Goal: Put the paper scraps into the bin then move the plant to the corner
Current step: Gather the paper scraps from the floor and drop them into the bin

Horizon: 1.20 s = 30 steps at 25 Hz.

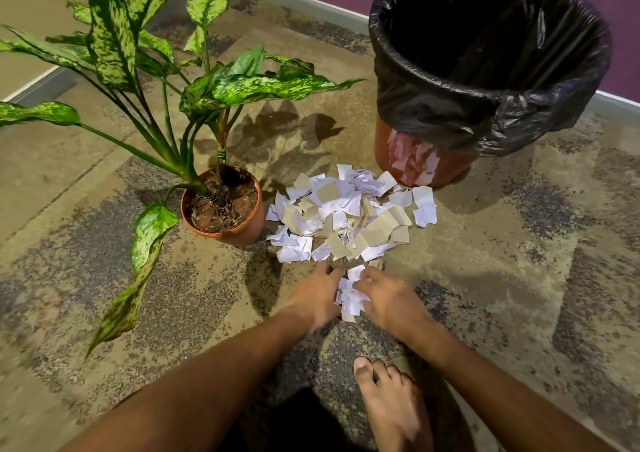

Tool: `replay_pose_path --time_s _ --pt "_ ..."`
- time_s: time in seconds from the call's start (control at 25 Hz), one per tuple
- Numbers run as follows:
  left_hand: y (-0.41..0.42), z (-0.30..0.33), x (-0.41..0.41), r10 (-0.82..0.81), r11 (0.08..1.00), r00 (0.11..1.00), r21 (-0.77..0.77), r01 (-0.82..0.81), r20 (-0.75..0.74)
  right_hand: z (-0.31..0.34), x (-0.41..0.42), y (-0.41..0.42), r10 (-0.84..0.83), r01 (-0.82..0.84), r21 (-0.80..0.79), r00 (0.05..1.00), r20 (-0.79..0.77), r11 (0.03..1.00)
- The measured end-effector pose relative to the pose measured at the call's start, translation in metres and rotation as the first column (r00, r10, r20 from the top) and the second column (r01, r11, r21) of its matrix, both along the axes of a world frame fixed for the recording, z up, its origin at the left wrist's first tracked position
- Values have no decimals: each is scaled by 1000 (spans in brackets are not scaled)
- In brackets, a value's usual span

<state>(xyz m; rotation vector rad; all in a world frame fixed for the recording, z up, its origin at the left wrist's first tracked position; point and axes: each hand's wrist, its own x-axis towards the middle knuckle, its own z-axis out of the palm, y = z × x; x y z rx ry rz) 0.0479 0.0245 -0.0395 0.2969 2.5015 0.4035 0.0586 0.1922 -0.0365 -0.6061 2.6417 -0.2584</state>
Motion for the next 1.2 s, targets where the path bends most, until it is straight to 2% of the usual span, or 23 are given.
replay_pose_path --time_s 0.16,0.28,0.36,0.44,0.6,0.68,0.76,0.8,0.84,0.88,0.92,1.0,1.08,1.16,1.2 --pt "0 0 -5 54 994 998 95 -55 18 4 -3 10 -96 65 -231 988 -125 971" --pt "1 -2 -7 48 995 999 84 -47 -9 9 -7 17 -219 200 -238 974 -55 950" --pt "2 -2 -10 27 997 999 67 -25 -39 17 -14 25 -302 277 -237 950 -77 931" --pt "3 1 -13 61 994 998 91 -61 -3 39 -24 29 -358 314 -310 929 -98 898" --pt "8 5 -18 101 987 993 119 -108 64 108 -42 21 -362 213 -460 893 -266 862" --pt "14 3 -16 28 997 998 64 -32 61 157 -72 22 -405 144 -551 828 -387 822" --pt "20 1 -11 -126 992 992 -14 126 8 179 -93 30 -440 19 -634 736 -514 773" --pt "23 -1 -8 -199 979 980 -46 198 -19 171 -87 30 -426 11 -620 736 -526 784" --pt "26 -2 -6 -245 968 969 -71 242 -40 146 -60 27 -380 56 -557 787 -485 829" --pt "29 -2 -5 -258 964 965 -85 253 -55 114 -26 25 -395 209 -483 859 -324 850" --pt "31 -3 -4 -257 964 964 -92 250 -65 81 2 33 -532 410 -418 813 -235 811" --pt "33 -1 -2 -260 963 961 -89 253 -92 14 79 34 -468 461 -185 884 5 868" --pt "33 -1 0 -255 966 961 -67 249 -109 -26 112 29 -444 440 -134 896 -4 888" --pt "30 -3 -1 -228 974 968 -37 225 -103 -29 106 23 -456 454 -56 888 -60 889" --pt "29 -3 -3 -219 976 971 -26 217 -96 -24 106 20 -434 435 -44 901 20 900"
